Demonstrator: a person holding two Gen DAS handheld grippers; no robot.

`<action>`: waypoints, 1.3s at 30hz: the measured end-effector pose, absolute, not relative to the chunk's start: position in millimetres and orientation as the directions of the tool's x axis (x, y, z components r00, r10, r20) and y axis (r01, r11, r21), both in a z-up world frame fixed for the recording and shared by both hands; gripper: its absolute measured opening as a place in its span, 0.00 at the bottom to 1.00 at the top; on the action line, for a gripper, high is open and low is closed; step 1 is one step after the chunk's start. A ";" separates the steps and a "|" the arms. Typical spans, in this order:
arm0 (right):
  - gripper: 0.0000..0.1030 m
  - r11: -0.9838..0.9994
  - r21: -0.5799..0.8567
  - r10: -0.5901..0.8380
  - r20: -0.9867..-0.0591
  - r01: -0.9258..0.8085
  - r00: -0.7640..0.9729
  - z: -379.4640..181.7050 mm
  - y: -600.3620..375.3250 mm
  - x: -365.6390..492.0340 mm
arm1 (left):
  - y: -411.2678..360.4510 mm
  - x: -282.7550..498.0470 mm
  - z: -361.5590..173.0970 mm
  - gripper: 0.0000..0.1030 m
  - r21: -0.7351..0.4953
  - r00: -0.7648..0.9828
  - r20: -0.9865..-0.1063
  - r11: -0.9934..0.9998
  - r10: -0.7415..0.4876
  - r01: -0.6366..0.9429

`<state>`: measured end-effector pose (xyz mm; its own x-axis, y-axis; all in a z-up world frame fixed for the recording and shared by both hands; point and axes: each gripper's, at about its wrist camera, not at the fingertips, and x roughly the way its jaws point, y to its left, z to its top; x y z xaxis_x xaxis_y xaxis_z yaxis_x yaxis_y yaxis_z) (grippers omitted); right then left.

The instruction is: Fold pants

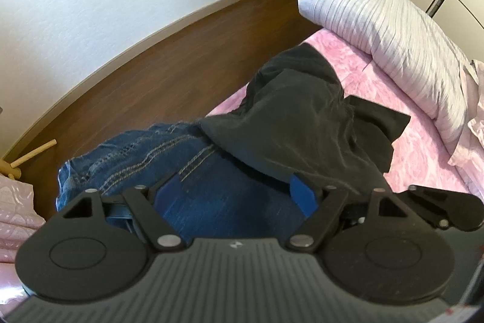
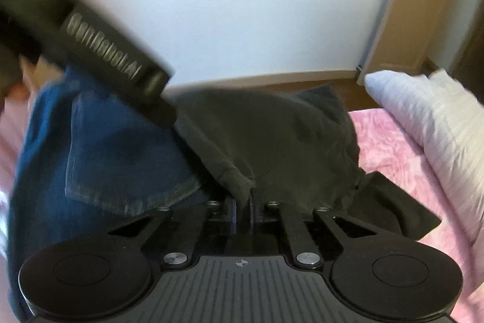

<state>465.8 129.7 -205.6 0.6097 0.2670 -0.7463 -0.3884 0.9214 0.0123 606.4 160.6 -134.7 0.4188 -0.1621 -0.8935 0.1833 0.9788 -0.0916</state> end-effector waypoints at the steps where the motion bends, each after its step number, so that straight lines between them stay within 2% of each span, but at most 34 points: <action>1: 0.02 0.934 0.049 0.273 -0.736 -0.353 0.619 -200.1 120.2 468.2 | 159.7 605.8 -130.7 0.72 -0.093 0.432 -0.887 0.979 -0.164 0.181; 7: 0.01 0.953 0.285 0.265 -0.607 -0.106 0.749 -151.5 48.1 461.6 | 147.0 596.8 -94.0 0.72 -0.116 0.521 -0.827 0.970 -0.214 0.215; 11: 0.01 0.928 0.369 0.141 -0.487 0.057 0.862 -110.8 -10.9 433.6 | 125.6 583.6 -65.0 0.72 -0.132 0.560 -0.781 0.949 -0.277 0.286; 17: 0.01 0.902 0.370 -0.130 -0.258 0.222 0.957 -28.3 -74.1 334.8 | 71.2 542.9 -27.6 0.72 -0.162 0.554 -0.717 0.873 -0.424 0.459; 21: 0.01 0.866 0.352 -0.331 -0.132 0.357 0.934 17.7 -105.7 246.8 | 24.8 500.4 -6.7 0.72 -0.192 0.493 -0.678 0.779 -0.545 0.597; 29: 0.01 0.649 0.421 -0.690 -0.026 0.634 0.724 60.9 -154.1 33.9 | -81.3 367.2 11.4 0.72 -0.226 0.269 -0.636 0.508 -0.723 0.831; 31: 0.01 0.633 0.356 -0.720 -0.056 0.687 0.692 66.7 -165.4 -1.6 | -103.2 326.4 11.8 0.72 -0.233 0.204 -0.634 0.436 -0.746 0.869; 32: 0.02 0.620 0.290 -0.732 -0.120 0.729 0.670 69.2 -176.9 -17.7 | -113.9 306.0 10.5 0.72 -0.236 0.173 -0.636 0.403 -0.752 0.884; 34: 0.18 0.605 0.138 -0.706 -0.363 0.784 0.609 61.1 -208.3 -33.6 | -133.2 264.3 5.9 0.72 -0.240 0.115 -0.650 0.348 -0.751 0.906; 35: 0.29 0.609 0.063 -0.668 -0.495 0.790 0.555 47.2 -225.6 -39.6 | -144.2 239.7 3.6 0.72 -0.242 0.086 -0.662 0.320 -0.745 0.916; 36: 0.36 0.609 -0.005 -0.639 -0.595 0.793 0.487 27.1 -238.4 -51.1 | -152.8 218.4 -1.2 0.72 -0.244 0.057 -0.672 0.294 -0.738 0.924; 39: 0.44 0.564 -0.043 -0.597 -0.711 0.825 0.372 -26.7 -254.9 -114.9 | -172.6 158.5 -26.1 0.73 -0.229 -0.004 -0.716 0.230 -0.698 0.946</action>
